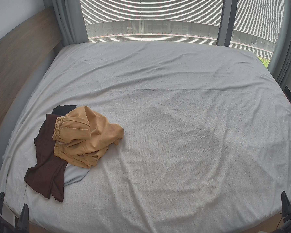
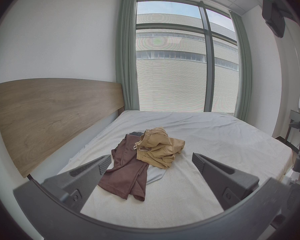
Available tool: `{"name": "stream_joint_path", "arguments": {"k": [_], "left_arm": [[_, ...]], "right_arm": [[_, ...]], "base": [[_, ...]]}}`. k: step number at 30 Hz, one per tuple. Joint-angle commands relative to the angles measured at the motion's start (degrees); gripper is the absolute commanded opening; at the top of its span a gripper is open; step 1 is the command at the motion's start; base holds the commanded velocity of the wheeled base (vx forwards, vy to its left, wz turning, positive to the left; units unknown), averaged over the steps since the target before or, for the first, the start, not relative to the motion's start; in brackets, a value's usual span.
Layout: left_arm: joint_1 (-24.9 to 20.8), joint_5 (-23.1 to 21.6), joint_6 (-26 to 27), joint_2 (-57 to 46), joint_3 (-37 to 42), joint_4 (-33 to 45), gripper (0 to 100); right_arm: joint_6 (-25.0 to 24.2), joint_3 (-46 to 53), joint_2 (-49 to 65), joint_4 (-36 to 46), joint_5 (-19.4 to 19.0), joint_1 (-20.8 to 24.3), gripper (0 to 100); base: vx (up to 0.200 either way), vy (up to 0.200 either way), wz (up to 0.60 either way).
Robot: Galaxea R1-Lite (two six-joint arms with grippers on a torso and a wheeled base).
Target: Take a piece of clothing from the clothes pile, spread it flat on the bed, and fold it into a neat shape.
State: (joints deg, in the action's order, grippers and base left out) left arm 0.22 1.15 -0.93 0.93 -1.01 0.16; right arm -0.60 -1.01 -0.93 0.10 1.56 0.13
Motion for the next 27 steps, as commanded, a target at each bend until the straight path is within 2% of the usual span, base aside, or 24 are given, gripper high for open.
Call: {"name": "stream_joint_path", "arguments": {"k": [1,23,25,27], "left_arm": [[0.04,0.0,-0.66,-0.93,1.01,-0.07,100],[0.04,-0.44,0.49,-0.93,1.01,-0.6,100],[0.13,0.0,-0.92,-0.93,-1.62,-4.99,100],[0.75,0.08,-1.01,3.29,-8.74,-10.18,100]], "right_arm": [[-0.11,0.92,0.49,-0.01,0.02,0.04,100],[-0.28,0.92,0.49,-0.01,-0.07,0.04,100],[-0.37,0.92,0.49,-0.01,0.02,0.04,100],[-0.11,0.92,0.49,-0.01,-0.15,0.04,100]], "base": [[0.0,0.0,0.0],[0.0,0.0,0.0],[0.0,0.0,0.0],[0.0,0.0,0.0]]}}
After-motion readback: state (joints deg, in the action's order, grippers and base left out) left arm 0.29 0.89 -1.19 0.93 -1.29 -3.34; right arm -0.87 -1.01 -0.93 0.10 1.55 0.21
